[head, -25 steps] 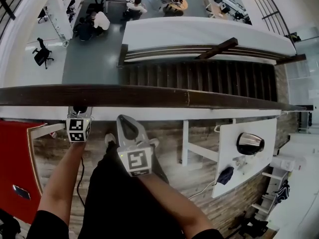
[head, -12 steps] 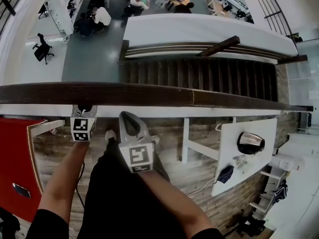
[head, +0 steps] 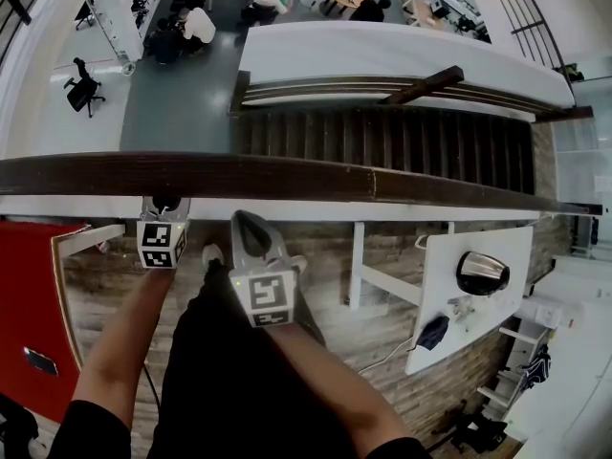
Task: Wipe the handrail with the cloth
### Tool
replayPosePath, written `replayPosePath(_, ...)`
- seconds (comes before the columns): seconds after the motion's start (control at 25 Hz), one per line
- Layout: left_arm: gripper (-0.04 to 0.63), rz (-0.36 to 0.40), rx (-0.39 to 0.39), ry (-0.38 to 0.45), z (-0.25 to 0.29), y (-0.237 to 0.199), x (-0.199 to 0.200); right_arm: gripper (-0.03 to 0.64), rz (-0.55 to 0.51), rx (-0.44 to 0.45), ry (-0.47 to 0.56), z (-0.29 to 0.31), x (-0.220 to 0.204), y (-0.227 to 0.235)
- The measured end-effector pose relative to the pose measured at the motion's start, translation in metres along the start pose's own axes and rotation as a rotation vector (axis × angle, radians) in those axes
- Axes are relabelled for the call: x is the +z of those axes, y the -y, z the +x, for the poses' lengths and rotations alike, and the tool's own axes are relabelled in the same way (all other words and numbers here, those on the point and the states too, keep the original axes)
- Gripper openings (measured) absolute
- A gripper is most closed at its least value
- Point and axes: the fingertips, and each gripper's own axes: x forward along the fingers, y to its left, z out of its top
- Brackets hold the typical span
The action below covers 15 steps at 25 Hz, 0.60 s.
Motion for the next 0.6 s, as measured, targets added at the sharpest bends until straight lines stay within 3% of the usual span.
replayPosePath(0.6,0.132,-0.01,-0.049,-0.013,0.011,0.032,-0.002,0.002,0.019,-0.031,-0.022,-0.009,-0.013,0.014)
